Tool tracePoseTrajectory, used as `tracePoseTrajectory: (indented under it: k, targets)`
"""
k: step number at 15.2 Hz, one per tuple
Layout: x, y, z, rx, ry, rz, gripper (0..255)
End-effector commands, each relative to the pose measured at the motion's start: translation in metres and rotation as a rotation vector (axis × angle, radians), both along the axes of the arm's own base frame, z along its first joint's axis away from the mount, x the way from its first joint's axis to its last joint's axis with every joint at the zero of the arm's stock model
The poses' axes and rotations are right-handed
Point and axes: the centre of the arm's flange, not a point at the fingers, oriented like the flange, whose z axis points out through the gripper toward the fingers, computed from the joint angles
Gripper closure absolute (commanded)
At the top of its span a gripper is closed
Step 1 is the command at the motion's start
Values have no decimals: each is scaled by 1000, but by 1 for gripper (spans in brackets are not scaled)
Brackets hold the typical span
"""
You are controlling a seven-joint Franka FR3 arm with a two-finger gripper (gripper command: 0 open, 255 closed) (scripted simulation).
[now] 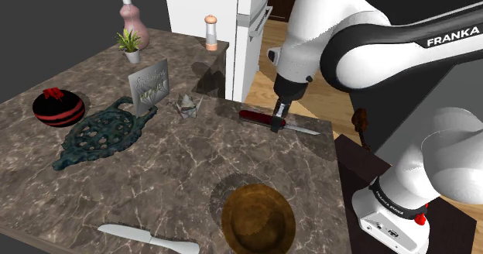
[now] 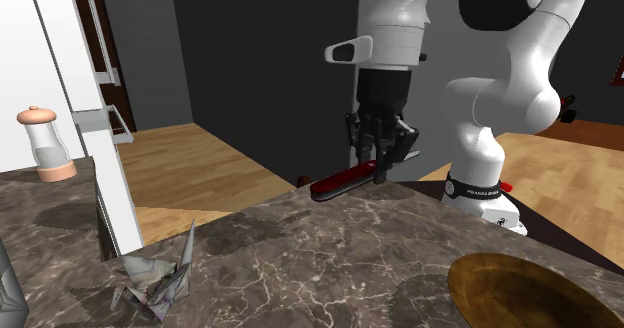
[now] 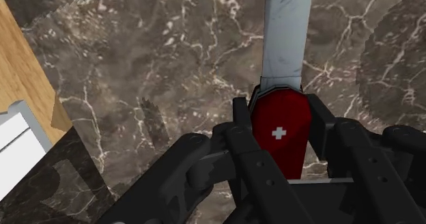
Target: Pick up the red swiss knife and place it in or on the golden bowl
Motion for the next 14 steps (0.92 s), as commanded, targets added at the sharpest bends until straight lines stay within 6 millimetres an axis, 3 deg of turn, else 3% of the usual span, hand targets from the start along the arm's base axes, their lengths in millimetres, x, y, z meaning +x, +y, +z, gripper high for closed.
tracePoseTrajectory:
  k: [1,14]
  targets:
    - [-17,22,1,0,0,-1,255]
    - [-118,161,2,0,0,-1,255]
